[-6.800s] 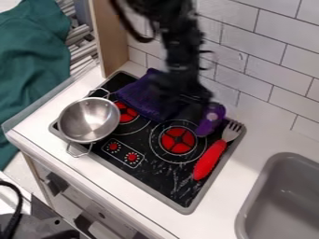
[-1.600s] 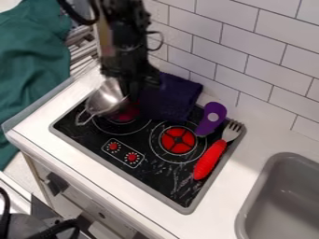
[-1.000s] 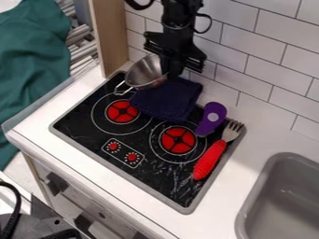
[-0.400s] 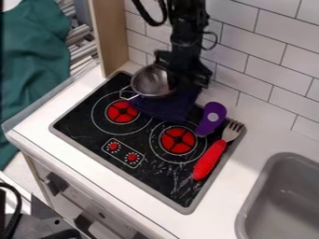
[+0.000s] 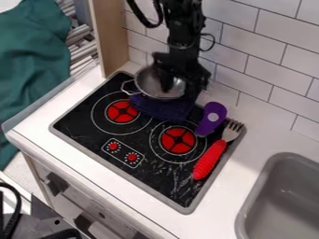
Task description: Put the silver pot on the purple cloth
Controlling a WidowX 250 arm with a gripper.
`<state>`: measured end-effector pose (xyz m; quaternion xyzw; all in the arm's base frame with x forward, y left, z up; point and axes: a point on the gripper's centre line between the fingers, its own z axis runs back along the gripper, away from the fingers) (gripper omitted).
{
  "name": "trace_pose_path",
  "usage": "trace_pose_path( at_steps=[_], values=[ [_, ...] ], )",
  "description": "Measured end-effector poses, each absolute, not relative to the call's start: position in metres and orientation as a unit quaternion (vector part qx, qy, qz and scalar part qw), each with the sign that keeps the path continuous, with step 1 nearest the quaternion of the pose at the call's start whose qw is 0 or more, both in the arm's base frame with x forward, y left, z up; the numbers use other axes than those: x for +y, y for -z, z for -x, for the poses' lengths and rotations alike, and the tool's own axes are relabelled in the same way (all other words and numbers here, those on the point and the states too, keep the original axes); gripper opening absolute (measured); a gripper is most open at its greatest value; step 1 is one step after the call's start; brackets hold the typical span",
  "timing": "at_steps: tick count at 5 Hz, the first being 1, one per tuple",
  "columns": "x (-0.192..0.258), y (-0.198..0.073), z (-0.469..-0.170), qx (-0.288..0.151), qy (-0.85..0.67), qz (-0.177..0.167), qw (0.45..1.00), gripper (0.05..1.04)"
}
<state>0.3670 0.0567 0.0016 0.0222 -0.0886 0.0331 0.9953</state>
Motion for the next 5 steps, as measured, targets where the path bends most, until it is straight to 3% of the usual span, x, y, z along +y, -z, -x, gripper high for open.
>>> trace_pose_path(
  at_steps=[1,3,5],
  values=[
    [0.053,-0.026,-0.36,-0.112,-0.028,-0.027,0.993,1.013],
    [0.045,-0.058,-0.335,-0.11,-0.039,-0.037,0.993,1.007],
    [0.03,-0.042,-0.306,-0.061,-0.078,-0.003,0.995,1.005]
  ],
)
